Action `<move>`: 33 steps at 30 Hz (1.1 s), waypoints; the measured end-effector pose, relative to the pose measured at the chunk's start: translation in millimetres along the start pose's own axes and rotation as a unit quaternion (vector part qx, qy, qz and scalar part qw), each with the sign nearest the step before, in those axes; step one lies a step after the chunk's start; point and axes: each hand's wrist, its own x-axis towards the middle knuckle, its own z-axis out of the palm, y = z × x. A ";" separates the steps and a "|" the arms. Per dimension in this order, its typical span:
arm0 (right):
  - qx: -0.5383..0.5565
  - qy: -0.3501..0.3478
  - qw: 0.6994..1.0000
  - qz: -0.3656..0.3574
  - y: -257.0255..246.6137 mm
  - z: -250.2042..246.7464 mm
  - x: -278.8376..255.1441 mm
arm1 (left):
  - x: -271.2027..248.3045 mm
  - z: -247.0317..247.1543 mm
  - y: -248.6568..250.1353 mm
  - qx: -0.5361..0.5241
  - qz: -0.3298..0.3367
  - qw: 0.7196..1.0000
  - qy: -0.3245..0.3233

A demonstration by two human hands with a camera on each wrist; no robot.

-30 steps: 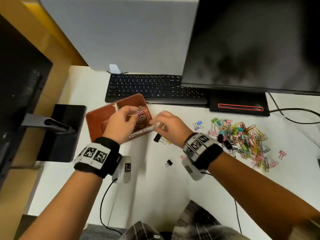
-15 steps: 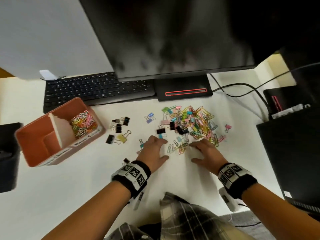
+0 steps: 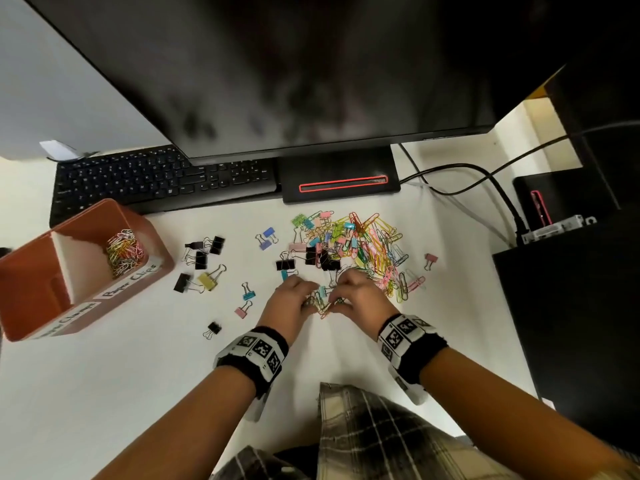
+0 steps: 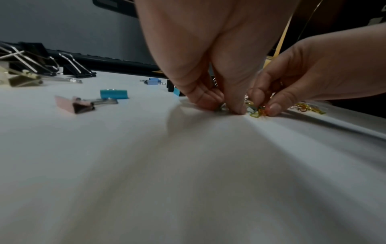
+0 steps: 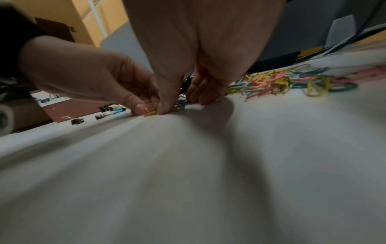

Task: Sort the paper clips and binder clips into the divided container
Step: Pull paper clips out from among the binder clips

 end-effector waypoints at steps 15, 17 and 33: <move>0.033 -0.015 0.998 0.042 -3.2 -11.3 -3.4 | 7.3 -1.8 1.2 0.009 -0.036 0.999 -0.003; 0.049 -0.004 0.997 0.059 0.7 -11.0 -6.0 | 5.8 -3.9 -0.3 0.003 -0.029 1.000 -0.003; 0.127 0.093 0.978 0.139 21.0 -25.8 -20.6 | -5.5 -12.9 -6.8 -0.055 -0.048 0.997 0.033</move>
